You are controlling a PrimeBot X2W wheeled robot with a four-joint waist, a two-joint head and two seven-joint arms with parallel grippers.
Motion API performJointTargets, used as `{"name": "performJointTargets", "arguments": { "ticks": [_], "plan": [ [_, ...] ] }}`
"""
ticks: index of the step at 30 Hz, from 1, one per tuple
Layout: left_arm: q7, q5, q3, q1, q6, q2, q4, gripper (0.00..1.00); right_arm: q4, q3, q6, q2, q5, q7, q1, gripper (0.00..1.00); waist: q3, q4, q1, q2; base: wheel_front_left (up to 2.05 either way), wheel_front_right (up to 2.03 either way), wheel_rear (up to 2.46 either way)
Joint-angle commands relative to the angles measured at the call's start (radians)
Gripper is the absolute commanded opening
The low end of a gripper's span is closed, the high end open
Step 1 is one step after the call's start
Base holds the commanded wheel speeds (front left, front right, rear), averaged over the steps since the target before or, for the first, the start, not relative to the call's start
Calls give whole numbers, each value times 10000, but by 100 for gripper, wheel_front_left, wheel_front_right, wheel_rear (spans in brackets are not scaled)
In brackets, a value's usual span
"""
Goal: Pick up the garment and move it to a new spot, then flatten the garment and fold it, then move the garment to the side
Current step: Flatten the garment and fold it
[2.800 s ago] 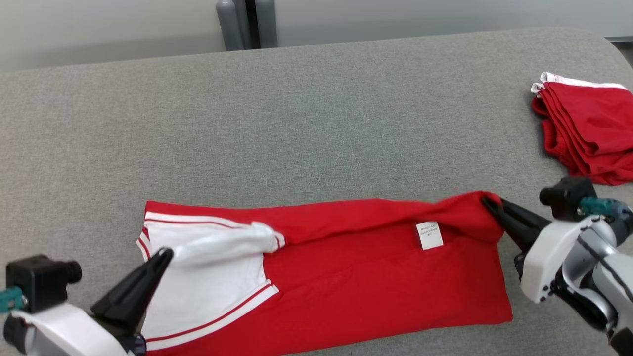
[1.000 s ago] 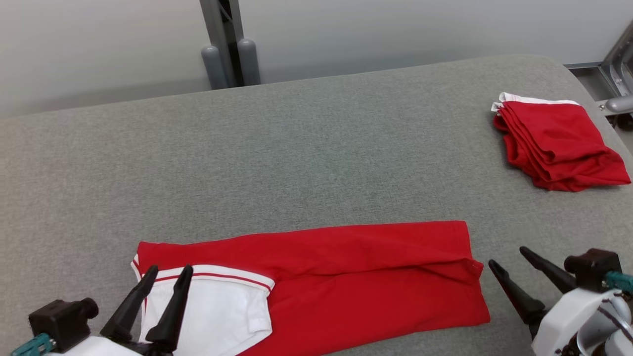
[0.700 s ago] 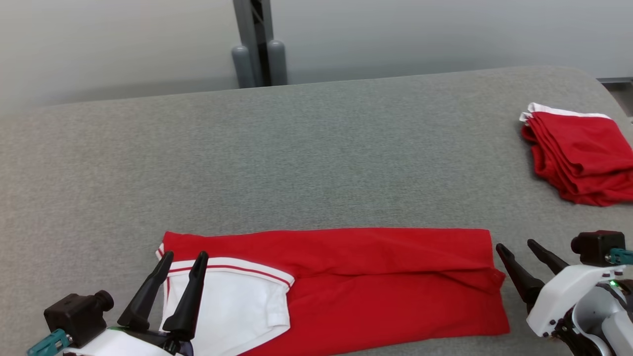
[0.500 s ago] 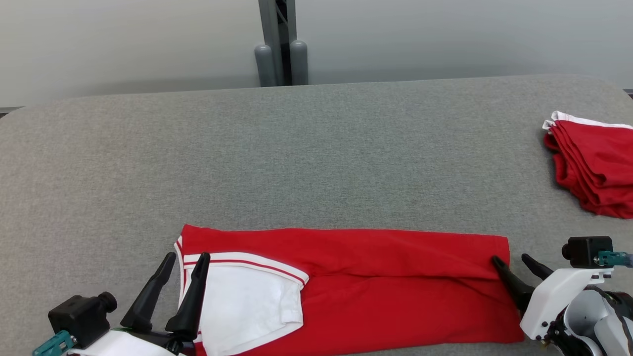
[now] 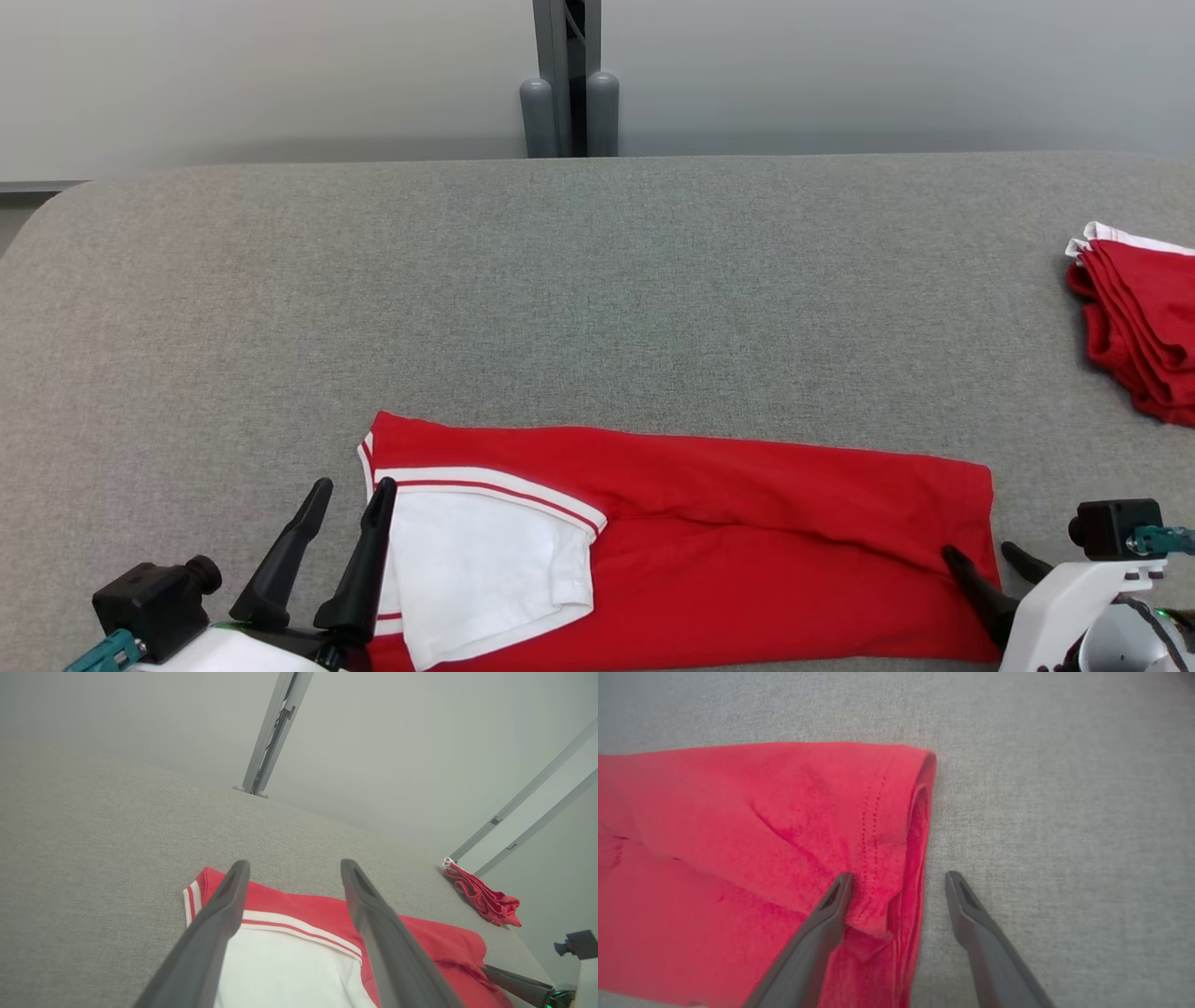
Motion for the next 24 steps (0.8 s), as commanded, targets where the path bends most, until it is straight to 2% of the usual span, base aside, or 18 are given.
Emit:
{"name": "performJointTargets", "arguments": {
  "ticks": [1, 6, 8, 11, 12, 17, 24],
  "plan": [
    [-40, -38, 17, -36, -36, 25, 24, 100, -24, -32, -2, 117, -146, 227, 288, 100, 4, -2, 0, 0, 0, 0, 0],
    [-76, -67, 11, -65, -60, 37, 49, 100, -542, -147, 8, 612, -501, 716, 522, 100, 28, -1, 0, 0, 0, 0, 0],
    [-80, -62, 0, -101, -67, 42, 59, 100, -699, -177, 10, 751, -667, 784, 460, 45, 37, 11, 0, 0, 0, 0, 0],
    [-70, -81, 3, -139, -73, 46, 76, 100, -812, -335, 8, 829, -853, 741, 296, 4, 45, 30, 0, 0, 0, 0, 0],
    [-80, -82, 13, -135, -74, 54, 84, 100, -841, -446, 5, 837, -888, 673, 234, 0, 47, 32, 0, 0, 0, 0, 0],
    [-131, -111, 60, -33, -29, 73, 105, 100, -1109, -931, -2, 738, -849, 680, 52, 0, 29, -63, 0, 0, 0, 0, 0],
    [-184, -133, -3, -31, -77, 30, 136, 100, -1667, -1600, -2, 162, -717, 1185, -61, 0, -38, -480, 0, 0, 0, 0, 0]
  ]
}}
